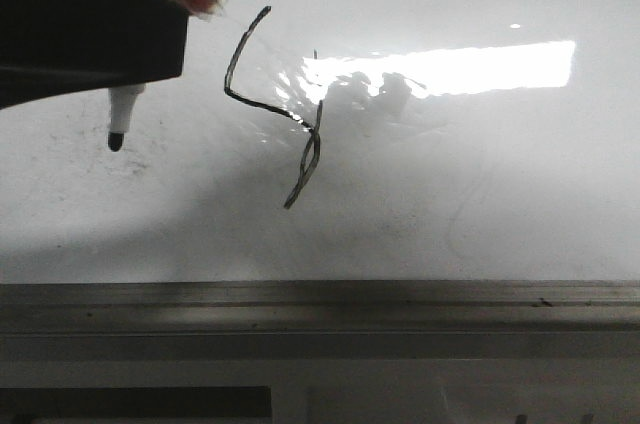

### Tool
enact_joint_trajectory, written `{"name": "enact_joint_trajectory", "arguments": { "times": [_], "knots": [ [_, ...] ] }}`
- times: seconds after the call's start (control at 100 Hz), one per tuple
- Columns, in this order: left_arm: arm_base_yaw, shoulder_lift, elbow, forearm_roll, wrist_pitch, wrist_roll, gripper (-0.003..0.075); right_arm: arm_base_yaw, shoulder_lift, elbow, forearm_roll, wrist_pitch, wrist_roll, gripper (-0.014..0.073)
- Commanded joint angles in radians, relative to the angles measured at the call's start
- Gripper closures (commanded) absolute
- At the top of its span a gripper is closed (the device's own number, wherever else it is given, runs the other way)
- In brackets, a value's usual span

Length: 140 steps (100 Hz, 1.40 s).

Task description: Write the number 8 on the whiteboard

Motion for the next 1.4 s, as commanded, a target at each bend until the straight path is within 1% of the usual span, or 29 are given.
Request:
{"name": "enact_joint_trajectory", "arguments": {
  "times": [0.0, 0.04, 0.06, 0.11, 0.12, 0.14, 0.16, 0.18, 0.21, 0.23, 0.26, 0.32, 0.35, 0.4, 0.45, 0.49, 0.55, 0.56, 0.61, 0.66, 0.72, 0.87, 1.23, 1.3, 1.39],
  "knots": [
    [0.002, -0.016, -0.033, -0.031, -0.098, -0.025, 0.0741, 0.000, -0.012, -0.030, 0.006, -0.052, -0.001, 0.0632],
    [0.002, -0.016, -0.033, -0.031, -0.098, -0.025, 0.0741, 0.000, -0.013, -0.030, 0.006, -0.057, -0.001, 0.0607],
    [0.002, -0.016, -0.033, -0.031, -0.102, -0.025, 0.0741, 0.000, -0.013, -0.030, 0.006, -0.057, -0.001, 0.0580],
    [0.002, -0.016, -0.033, -0.031, -0.101, -0.025, 0.0741, 0.000, -0.013, -0.030, 0.006, -0.054, -0.001, 0.0475],
    [0.002, -0.016, -0.033, -0.031, -0.101, -0.025, 0.0741, 0.000, -0.013, -0.030, 0.006, -0.052, -0.001, 0.0436],
    [0.002, -0.016, -0.033, -0.031, -0.101, -0.025, 0.0741, 0.000, -0.013, -0.030, 0.006, -0.053, -0.001, 0.0396],
    [0.002, -0.016, -0.033, -0.031, -0.101, -0.025, 0.0741, 0.000, -0.013, -0.030, 0.006, -0.053, 0.005, 0.0315],
    [0.002, -0.016, -0.033, -0.031, -0.099, -0.025, 0.0741, 0.000, -0.013, -0.030, 0.006, -0.053, 0.013, 0.0276],
    [0.002, -0.016, -0.033, -0.049, -0.092, -0.025, 0.0741, 0.000, -0.013, -0.030, 0.006, -0.058, 0.013, 0.0190],
    [0.004, -0.016, -0.033, -0.066, -0.086, -0.025, 0.0741, 0.000, -0.013, -0.030, 0.006, -0.065, 0.013, 0.0154],
    [0.009, -0.016, -0.033, -0.136, -0.076, -0.025, 0.0741, 0.000, -0.013, -0.030, 0.006, -0.075, 0.013, 0.0129],
    [0.027, -0.012, -0.033, -0.294, -0.054, -0.025, 0.0741, 0.000, -0.013, -0.030, 0.006, -0.091, 0.014, 0.0141],
    [0.040, -0.012, -0.033, -0.407, -0.045, -0.025, 0.0741, 0.000, -0.013, -0.030, 0.006, -0.092, 0.018, 0.0163],
    [0.063, -0.006, -0.033, -0.543, -0.017, -0.025, 0.0741, 0.000, -0.014, -0.030, 0.006, -0.087, 0.029, 0.0197],
    [0.086, 0.000, -0.033, -0.600, 0.013, -0.025, 0.0741, 0.000, -0.014, -0.030, 0.006, -0.073, 0.038, 0.0227],
    [0.106, 0.004, -0.036, -0.602, 0.046, -0.025, 0.0741, 0.000, -0.014, -0.030, 0.006, -0.060, 0.040, 0.0244],
    [0.134, 0.019, -0.050, -0.604, 0.142, -0.025, 0.0741, 0.000, -0.012, -0.030, 0.006, -0.056, 0.043, 0.0257],
    [0.136, 0.019, -0.052, -0.604, 0.142, -0.025, 0.0741, 0.000, -0.012, -0.030, 0.006, -0.056, 0.043, 0.0260],
    [0.149, 0.033, -0.063, -0.613, 0.207, -0.025, 0.0741, 0.000, -0.011, -0.030, 0.006, -0.056, 0.043, 0.0262],
    [0.159, 0.048, -0.074, -0.622, 0.237, -0.025, 0.0741, 0.000, -0.011, -0.030, 0.006, -0.054, 0.045, 0.0262],
    [0.161, 0.062, -0.081, -0.626, 0.235, -0.025, 0.0741, 0.000, -0.013, -0.030, 0.020, -0.049, 0.045, 0.0262],
    [0.161, 0.099, -0.083, -0.621, 0.183, -0.025, 0.0741, 0.000, -0.013, -0.030, 0.040, -0.027, 0.045, 0.0262],
    [0.161, 0.104, -0.083, -0.621, 0.187, -0.025, 0.0737, 0.000, -0.013, -0.028, 0.040, -0.036, 0.045, 0.0262],
    [0.161, 0.104, -0.083, -0.621, 0.187, -0.025, 0.0693, 0.000, -0.013, -0.028, 0.040, -0.036, 0.045, 0.0262],
    [0.161, 0.104, -0.083, -0.621, 0.187, -0.025, 0.0552, 0.000, -0.013, -0.028, 0.040, -0.034, 0.045, 0.0262]
  ]
}}
